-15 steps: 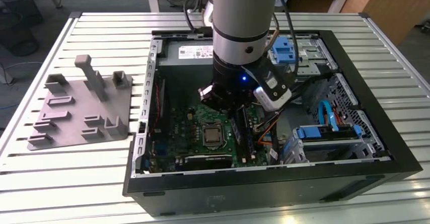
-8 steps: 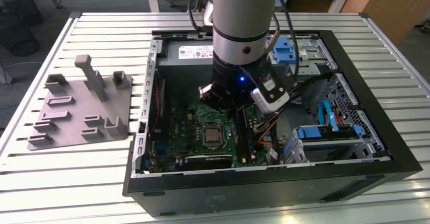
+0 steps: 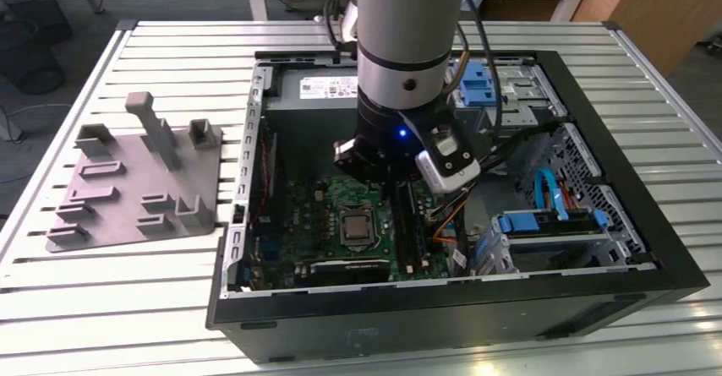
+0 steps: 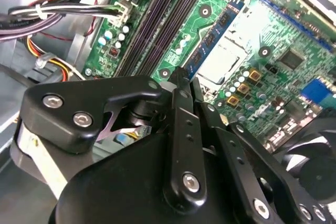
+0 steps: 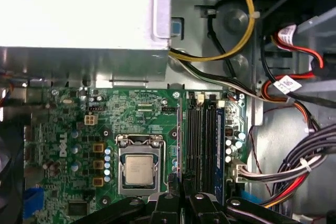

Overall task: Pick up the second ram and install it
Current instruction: 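Insert the second ram into the second slot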

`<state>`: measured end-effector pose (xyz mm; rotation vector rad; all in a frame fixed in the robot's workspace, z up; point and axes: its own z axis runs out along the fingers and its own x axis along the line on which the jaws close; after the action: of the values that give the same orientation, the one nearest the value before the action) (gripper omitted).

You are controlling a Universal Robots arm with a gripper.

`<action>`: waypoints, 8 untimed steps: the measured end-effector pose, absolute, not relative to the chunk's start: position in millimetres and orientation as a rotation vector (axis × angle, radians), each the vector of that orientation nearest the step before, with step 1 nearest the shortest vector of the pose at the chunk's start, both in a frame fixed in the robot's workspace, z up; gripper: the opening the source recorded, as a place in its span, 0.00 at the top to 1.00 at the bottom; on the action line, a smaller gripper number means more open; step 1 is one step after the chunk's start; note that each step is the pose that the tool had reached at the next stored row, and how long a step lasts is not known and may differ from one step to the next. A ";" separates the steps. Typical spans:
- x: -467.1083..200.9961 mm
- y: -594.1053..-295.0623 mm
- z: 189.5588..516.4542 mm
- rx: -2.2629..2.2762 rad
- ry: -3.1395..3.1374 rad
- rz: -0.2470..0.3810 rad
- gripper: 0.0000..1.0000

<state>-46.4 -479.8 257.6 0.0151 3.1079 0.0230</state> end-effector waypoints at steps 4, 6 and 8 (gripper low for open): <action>-46.3 -479.8 257.4 0.086 3.106 0.022 0.86; -46.3 -479.8 257.3 0.121 3.105 0.021 0.86; -46.4 -479.8 257.2 0.155 3.103 0.020 0.86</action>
<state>-46.4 -479.8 257.2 0.1552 3.1034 0.0204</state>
